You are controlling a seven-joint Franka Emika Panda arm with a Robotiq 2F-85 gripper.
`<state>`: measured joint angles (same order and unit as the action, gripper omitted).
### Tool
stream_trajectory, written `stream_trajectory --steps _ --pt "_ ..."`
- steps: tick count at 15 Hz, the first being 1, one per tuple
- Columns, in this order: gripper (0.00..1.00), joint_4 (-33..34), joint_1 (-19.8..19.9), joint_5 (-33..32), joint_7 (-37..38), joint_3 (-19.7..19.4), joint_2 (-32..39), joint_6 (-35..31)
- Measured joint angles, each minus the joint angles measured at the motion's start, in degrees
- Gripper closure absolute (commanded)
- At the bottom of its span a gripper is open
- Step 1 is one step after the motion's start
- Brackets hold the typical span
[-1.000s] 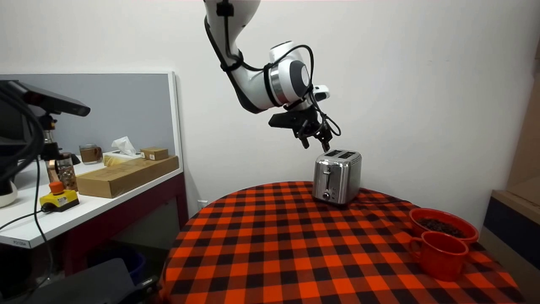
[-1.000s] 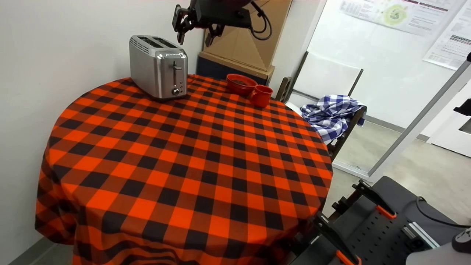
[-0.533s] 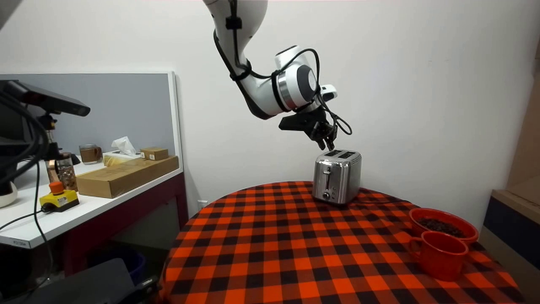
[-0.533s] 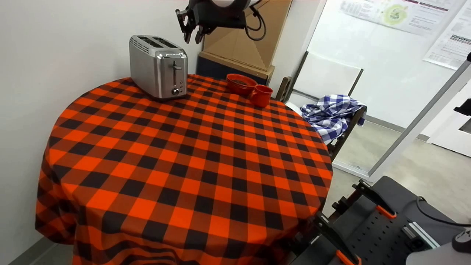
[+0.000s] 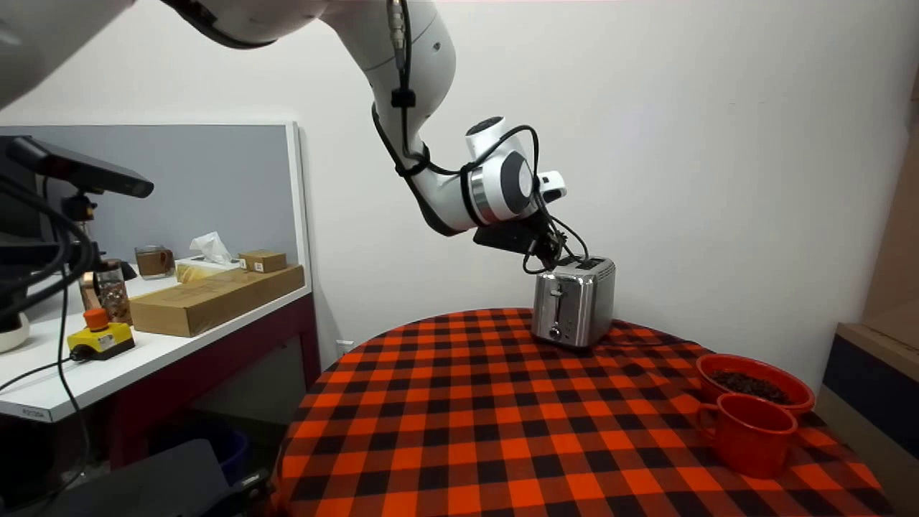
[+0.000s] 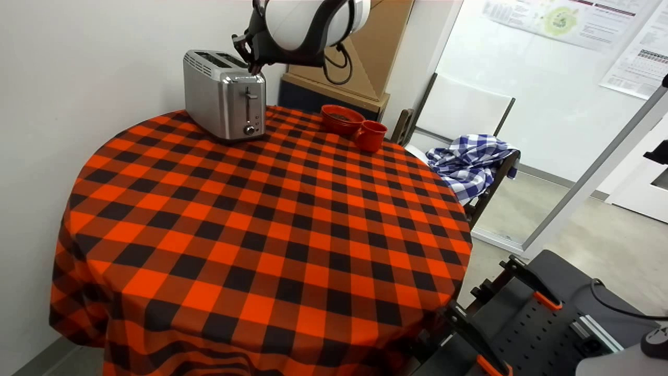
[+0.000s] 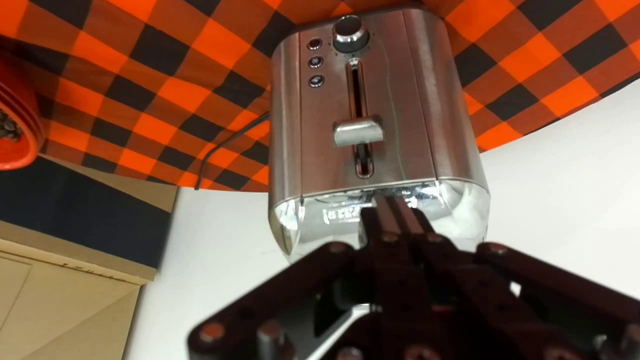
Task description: Push down the switch on the toaster
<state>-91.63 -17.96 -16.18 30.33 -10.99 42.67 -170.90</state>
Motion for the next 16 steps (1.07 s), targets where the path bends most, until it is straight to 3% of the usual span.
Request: stream_trajectory --steps 8,16 --pt "0.98 5.0 -1.6 5.2 -1.4 -2.7 6.6 -0.6" --pt "0.98 7.5 -2.2 6.1 -1.7 -3.1 10.7 -1.0"
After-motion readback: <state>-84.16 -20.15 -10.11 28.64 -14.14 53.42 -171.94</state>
